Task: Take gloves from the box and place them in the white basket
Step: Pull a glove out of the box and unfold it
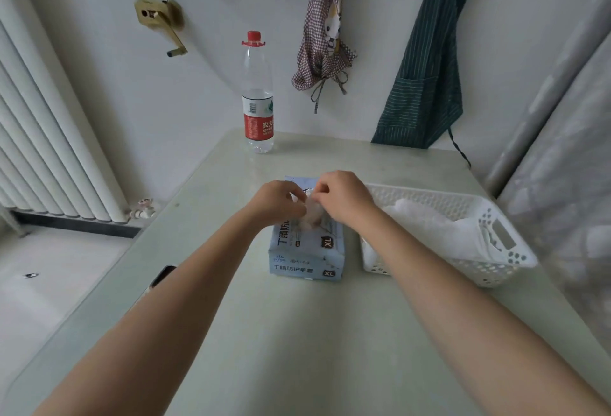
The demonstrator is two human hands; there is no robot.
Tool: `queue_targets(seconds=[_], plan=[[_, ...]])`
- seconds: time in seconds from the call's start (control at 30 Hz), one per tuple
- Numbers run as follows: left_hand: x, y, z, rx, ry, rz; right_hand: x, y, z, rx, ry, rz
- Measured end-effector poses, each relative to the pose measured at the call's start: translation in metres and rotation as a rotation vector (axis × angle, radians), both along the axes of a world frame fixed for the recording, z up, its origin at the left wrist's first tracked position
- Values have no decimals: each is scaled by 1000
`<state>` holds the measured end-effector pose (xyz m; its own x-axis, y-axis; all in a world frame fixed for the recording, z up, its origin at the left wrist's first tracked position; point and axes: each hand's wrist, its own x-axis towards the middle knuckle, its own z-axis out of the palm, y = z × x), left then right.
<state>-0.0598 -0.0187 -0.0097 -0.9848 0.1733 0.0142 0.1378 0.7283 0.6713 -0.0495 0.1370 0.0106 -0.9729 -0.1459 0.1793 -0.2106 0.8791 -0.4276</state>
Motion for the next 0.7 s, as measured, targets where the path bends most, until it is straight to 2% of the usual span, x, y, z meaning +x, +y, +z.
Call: queue_targets(seconds=[0.17, 0.33, 0.57, 0.7], plan=[[5, -1, 3, 190, 28, -31, 2, 4, 22, -275, 163, -31], [6, 2, 12, 292, 226, 55, 11, 9, 43, -542, 249, 18], [11, 6, 26, 332, 202, -7, 17, 15, 59, -751, 266, 53], [10, 17, 27, 266, 210, 23, 21, 14, 66, -825, 261, 116]])
